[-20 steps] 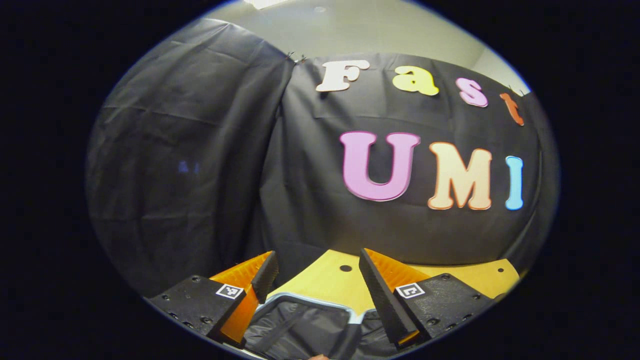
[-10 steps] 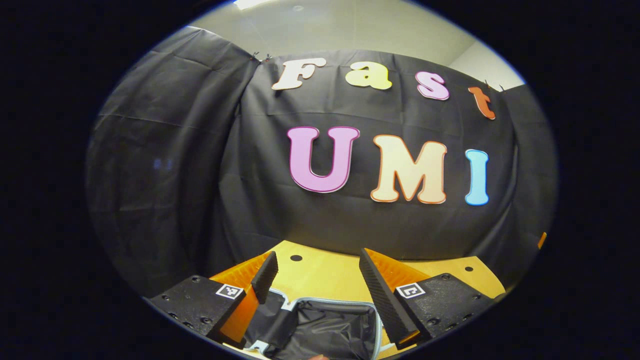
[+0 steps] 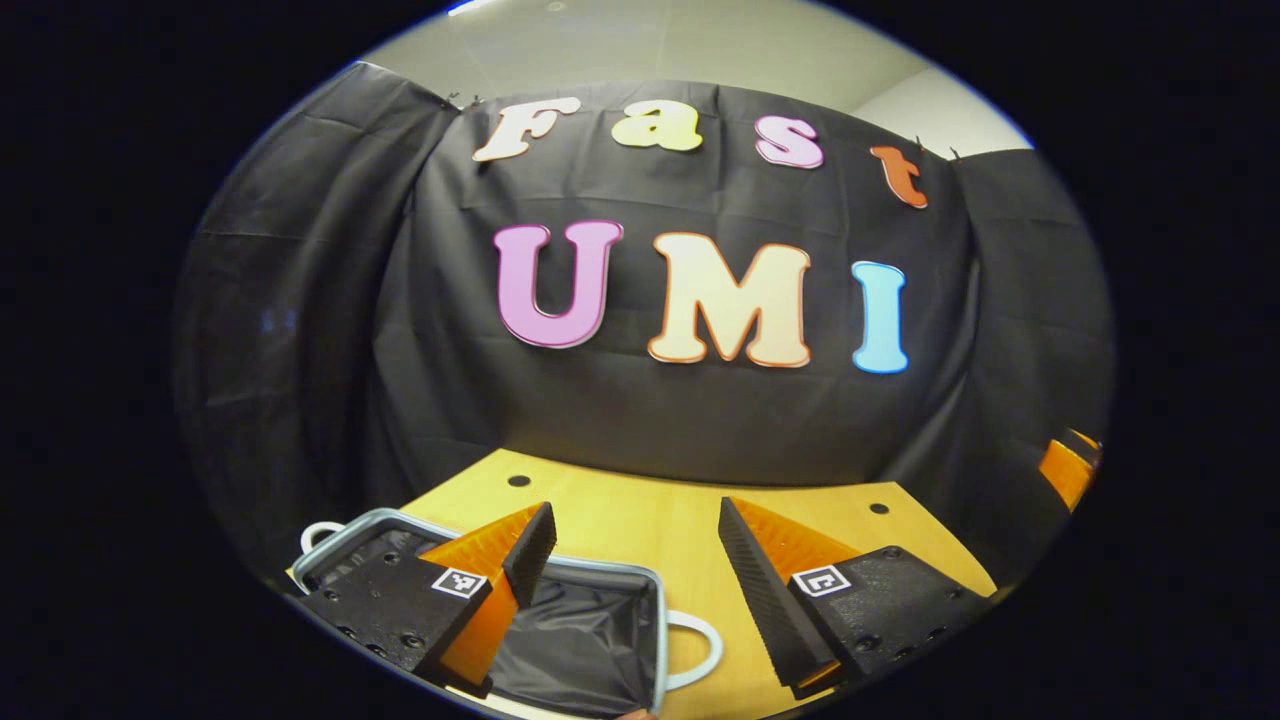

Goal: First open the suitcase, pack the skin care products into it, and then close the suitcase.

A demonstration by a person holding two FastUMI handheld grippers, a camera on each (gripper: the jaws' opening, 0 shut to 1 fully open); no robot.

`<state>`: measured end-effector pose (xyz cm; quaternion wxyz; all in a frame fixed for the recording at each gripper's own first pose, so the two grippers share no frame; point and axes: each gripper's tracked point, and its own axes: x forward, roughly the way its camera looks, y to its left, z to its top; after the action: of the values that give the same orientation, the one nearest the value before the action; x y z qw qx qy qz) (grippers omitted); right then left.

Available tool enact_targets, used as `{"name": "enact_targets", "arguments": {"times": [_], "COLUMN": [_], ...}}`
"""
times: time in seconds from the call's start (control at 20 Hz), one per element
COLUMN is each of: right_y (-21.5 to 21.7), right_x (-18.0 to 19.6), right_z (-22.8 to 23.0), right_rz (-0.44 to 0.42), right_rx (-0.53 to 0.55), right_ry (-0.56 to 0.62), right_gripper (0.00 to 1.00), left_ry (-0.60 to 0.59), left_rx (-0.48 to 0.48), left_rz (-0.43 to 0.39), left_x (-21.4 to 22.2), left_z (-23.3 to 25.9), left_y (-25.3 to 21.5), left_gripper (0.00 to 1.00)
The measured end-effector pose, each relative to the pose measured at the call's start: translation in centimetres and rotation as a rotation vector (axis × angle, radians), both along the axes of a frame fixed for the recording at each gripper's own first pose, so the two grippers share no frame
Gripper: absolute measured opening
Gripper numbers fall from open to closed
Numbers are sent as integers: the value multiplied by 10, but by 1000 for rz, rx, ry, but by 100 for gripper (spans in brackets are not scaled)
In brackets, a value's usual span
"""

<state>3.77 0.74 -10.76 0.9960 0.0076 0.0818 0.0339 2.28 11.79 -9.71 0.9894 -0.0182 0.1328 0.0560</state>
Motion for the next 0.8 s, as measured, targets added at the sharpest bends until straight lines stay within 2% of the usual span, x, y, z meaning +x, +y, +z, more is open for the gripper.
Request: {"name": "enact_targets", "arguments": {"times": [0.5, 0.8], "right_y": [-34, -58], "right_x": [-9, -19], "right_z": [-3, -4], "right_rz": [25, 29], "right_rx": [-46, -83], "right_ry": [20, 25], "right_gripper": [98, 98], "left_ry": [119, 205], "left_rx": [2, -9], "left_rz": [-208, -283], "left_x": [-18, -34], "left_z": [-66, -122], "left_y": [-102, -147], "left_gripper": [95, 95]}}
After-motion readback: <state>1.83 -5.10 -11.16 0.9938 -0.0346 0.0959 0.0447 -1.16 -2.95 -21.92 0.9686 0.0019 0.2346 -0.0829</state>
